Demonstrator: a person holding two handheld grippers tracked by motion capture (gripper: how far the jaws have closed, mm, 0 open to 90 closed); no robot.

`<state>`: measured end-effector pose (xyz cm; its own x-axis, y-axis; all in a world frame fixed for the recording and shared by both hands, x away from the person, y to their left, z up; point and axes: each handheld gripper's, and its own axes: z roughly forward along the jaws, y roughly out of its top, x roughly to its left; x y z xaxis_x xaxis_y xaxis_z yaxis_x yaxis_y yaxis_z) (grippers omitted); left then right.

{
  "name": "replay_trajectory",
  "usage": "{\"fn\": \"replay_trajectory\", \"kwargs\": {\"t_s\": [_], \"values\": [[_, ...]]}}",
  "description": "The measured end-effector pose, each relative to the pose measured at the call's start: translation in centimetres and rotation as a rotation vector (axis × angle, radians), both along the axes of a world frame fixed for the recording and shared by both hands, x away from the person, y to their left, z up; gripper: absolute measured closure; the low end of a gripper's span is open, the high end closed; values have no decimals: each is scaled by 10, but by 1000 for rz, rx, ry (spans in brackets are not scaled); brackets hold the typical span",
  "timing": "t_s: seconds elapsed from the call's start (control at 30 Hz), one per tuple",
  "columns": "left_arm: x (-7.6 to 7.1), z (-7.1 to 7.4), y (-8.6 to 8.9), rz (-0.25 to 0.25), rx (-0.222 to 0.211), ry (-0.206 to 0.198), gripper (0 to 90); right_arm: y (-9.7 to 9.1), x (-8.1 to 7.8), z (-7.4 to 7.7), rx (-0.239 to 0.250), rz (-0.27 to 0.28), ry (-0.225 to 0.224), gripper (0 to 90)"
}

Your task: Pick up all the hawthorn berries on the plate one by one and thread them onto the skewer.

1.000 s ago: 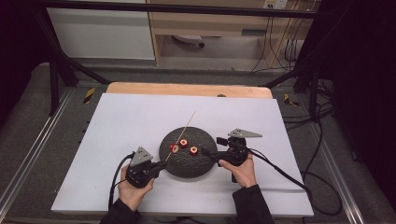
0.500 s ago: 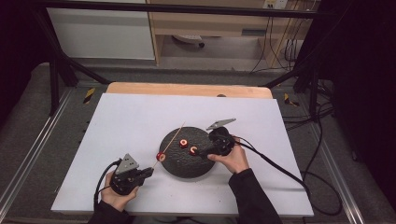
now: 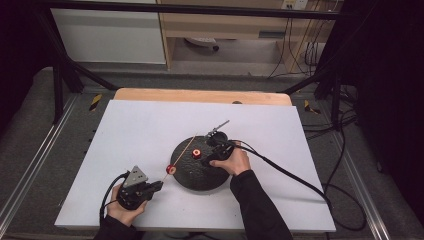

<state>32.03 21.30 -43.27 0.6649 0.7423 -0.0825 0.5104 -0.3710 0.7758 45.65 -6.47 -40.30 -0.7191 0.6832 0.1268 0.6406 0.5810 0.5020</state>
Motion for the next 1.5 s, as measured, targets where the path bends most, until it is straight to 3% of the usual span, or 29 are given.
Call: {"fn": "replay_trajectory", "kwargs": {"t_s": [0.23,0.57,0.97,1.5], "values": [[1,0,1,1,-7,7,881,4,6,-6,-20,-30,67,474],[1,-1,1,4,-11,11,881,4,10,-9,-4,-66,108,590],[1,-1,1,5,-12,11,881,3,11,-8,15,-79,125,601],[0,0,0,2,-12,5,881,-8,5,20,95,-89,122,604]]}}
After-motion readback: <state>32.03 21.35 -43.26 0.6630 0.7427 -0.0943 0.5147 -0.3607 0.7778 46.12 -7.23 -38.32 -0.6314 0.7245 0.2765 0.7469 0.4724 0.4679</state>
